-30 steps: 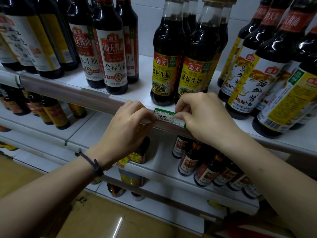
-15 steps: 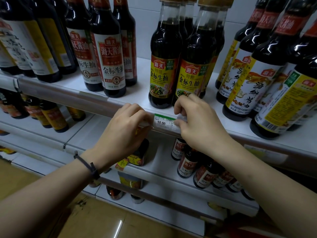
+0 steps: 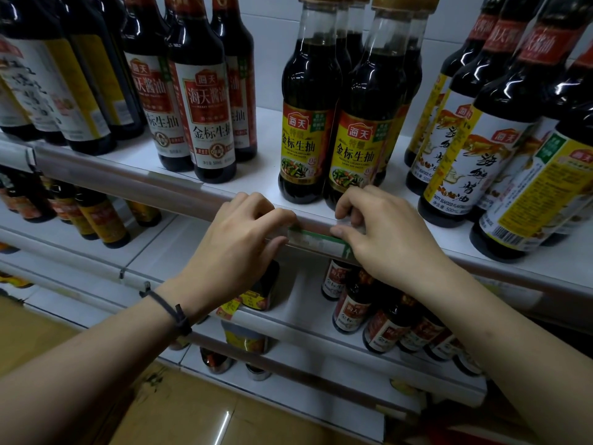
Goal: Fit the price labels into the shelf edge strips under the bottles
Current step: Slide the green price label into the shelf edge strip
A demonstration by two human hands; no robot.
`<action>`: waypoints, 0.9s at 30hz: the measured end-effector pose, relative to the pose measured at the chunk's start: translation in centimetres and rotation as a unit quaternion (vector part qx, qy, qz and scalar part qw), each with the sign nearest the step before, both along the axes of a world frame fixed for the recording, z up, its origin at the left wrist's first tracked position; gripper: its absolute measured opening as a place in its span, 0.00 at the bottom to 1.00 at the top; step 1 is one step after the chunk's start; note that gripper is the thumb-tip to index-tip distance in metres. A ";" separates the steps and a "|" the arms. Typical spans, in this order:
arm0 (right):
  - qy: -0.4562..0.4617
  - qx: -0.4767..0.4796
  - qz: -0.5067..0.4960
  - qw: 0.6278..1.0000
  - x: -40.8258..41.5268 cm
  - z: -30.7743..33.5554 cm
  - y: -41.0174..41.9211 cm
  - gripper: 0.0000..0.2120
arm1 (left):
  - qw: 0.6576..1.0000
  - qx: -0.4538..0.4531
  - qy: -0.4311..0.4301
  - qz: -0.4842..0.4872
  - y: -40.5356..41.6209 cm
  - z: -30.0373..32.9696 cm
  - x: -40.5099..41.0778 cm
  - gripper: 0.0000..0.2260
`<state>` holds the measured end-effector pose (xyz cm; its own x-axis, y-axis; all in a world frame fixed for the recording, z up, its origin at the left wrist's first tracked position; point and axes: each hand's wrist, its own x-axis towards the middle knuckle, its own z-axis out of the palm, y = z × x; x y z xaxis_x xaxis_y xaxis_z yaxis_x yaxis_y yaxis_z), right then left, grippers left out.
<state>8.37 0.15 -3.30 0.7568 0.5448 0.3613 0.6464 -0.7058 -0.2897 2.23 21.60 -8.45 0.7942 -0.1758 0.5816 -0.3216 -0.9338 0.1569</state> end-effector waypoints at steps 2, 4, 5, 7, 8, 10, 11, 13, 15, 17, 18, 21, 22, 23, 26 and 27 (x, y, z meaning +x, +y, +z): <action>0.007 0.001 0.000 1.000 0.1 0.0 -0.1 0.07 | 1.000 0.008 0.001 -0.002 0.0 0.0 0.1 0.12; 0.006 0.001 0.007 1.000 0.2 0.0 -0.1 0.06 | 1.000 0.015 0.003 -0.003 0.1 -0.1 0.2 0.11; 0.006 0.001 0.012 1.000 0.2 0.0 -0.1 0.06 | 1.000 0.015 0.004 -0.003 0.1 -0.1 0.3 0.11; 0.010 0.002 0.025 1.000 0.2 0.1 -0.3 0.08 | 1.000 0.008 0.006 -0.006 0.2 0.1 0.4 0.10; 0.013 -0.001 0.030 0.999 0.2 0.1 -0.3 0.10 | 1.000 0.004 0.008 -0.007 0.2 0.2 0.6 0.09; 0.014 -0.009 0.038 0.999 0.3 0.2 -0.4 0.11 | 1.000 0.003 0.012 -0.007 0.1 0.4 0.7 0.09; 0.012 -0.011 0.038 0.999 0.3 0.2 -0.4 0.11 | 1.000 0.003 0.011 -0.006 0.0 0.5 0.7 0.09; 0.001 -0.012 0.035 0.999 0.4 0.1 -0.4 0.09 | 1.000 0.003 0.001 0.002 -0.4 0.5 0.6 0.09; -0.021 -0.019 0.030 0.999 0.4 0.1 -0.3 0.09 | 1.000 0.006 -0.014 0.022 -0.6 0.6 0.4 0.11; -0.043 -0.024 0.022 0.999 0.4 0.1 -0.2 0.10 | 0.999 0.012 -0.022 0.042 -0.5 0.8 0.4 0.13; -0.052 -0.026 0.018 0.998 0.4 0.1 -0.2 0.10 | 0.999 0.015 -0.016 0.046 -0.4 0.9 0.4 0.13; -0.082 -0.039 0.015 0.996 0.2 0.0 0.2 0.11 | 0.998 0.027 0.017 0.054 0.0 1.3 0.4 0.15; -0.081 -0.045 0.014 0.996 0.1 0.1 0.4 0.11 | 0.997 0.031 0.023 0.061 0.0 1.5 0.4 0.16; -0.075 -0.050 0.015 0.996 0.1 0.1 0.6 0.11 | 0.997 0.034 0.026 0.065 -0.1 1.6 0.4 0.16; -0.079 -0.058 0.031 0.995 0.1 0.4 0.6 0.10 | 0.997 0.029 0.012 0.067 0.1 2.0 0.3 0.15; -0.091 -0.054 0.039 0.994 0.2 0.5 0.5 0.10 | 0.997 0.026 0.004 0.072 0.4 2.1 0.2 0.14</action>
<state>8.55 0.66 -2.81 0.6391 0.6418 0.4238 0.7345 -0.6727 -0.0888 2.39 21.96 -6.37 0.8186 -0.0892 0.5674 -0.1817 -0.9773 0.1086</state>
